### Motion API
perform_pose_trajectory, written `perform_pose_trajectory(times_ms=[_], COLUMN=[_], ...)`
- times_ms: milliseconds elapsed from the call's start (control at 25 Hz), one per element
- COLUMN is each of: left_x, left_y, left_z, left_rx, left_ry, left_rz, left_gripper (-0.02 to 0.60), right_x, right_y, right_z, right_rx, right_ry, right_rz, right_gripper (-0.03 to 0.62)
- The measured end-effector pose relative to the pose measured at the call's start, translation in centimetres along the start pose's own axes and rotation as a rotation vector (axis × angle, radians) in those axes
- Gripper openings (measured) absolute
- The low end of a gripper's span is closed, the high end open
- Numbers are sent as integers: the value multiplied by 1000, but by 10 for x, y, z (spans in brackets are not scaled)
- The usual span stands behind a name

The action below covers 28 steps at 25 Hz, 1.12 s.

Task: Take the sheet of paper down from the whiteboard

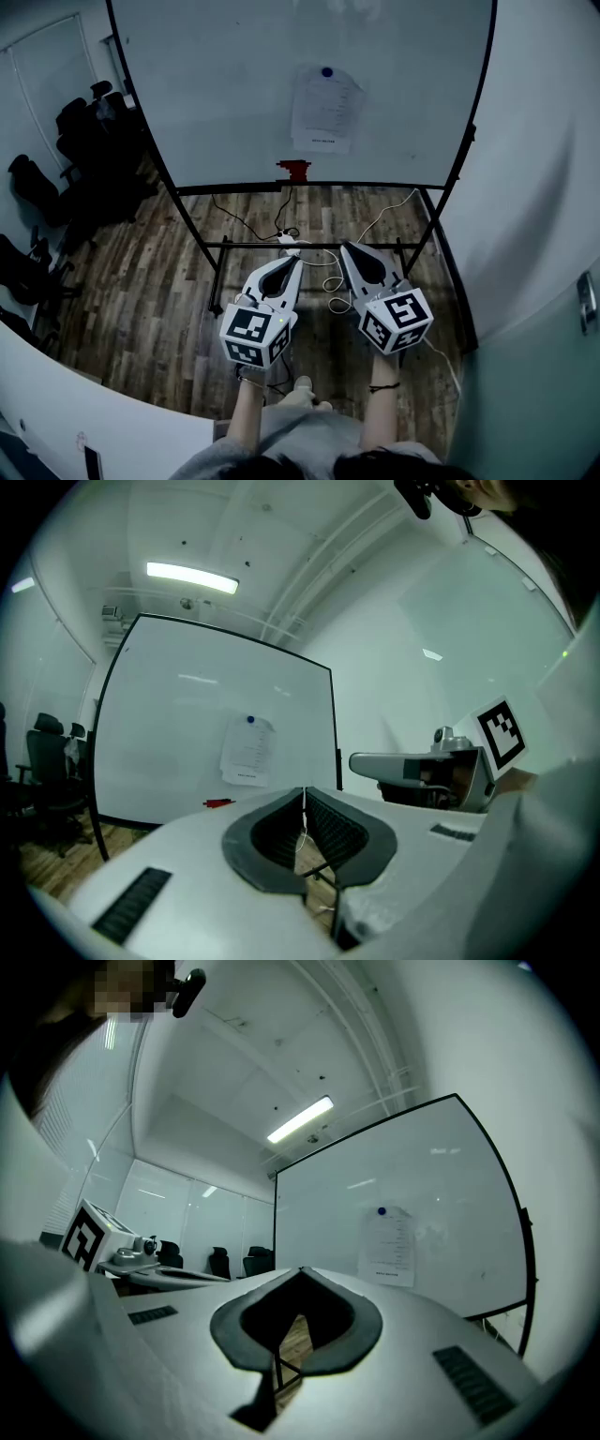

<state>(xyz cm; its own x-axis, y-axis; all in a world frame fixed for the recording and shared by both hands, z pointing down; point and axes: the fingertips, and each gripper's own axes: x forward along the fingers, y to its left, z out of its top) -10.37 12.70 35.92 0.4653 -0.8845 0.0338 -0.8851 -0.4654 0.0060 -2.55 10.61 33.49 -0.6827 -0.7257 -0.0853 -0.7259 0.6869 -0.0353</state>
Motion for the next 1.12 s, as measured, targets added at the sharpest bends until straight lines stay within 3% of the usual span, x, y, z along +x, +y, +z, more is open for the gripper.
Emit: perform_pose_trajectory(times_ms=[200,1120], left_x=[8,165], left_y=[11,88], left_z=[-11,17], left_rx=[-40,13], left_ry=[17,-27], left_rz=[32,20], left_gripper=[14,14], right_x=[7,126], right_y=[-1,-118], right_z=[-7,3], right_rx=[6,8], right_ry=[-1,-19], right_rz=[28,32], right_gripper=[-2,-2])
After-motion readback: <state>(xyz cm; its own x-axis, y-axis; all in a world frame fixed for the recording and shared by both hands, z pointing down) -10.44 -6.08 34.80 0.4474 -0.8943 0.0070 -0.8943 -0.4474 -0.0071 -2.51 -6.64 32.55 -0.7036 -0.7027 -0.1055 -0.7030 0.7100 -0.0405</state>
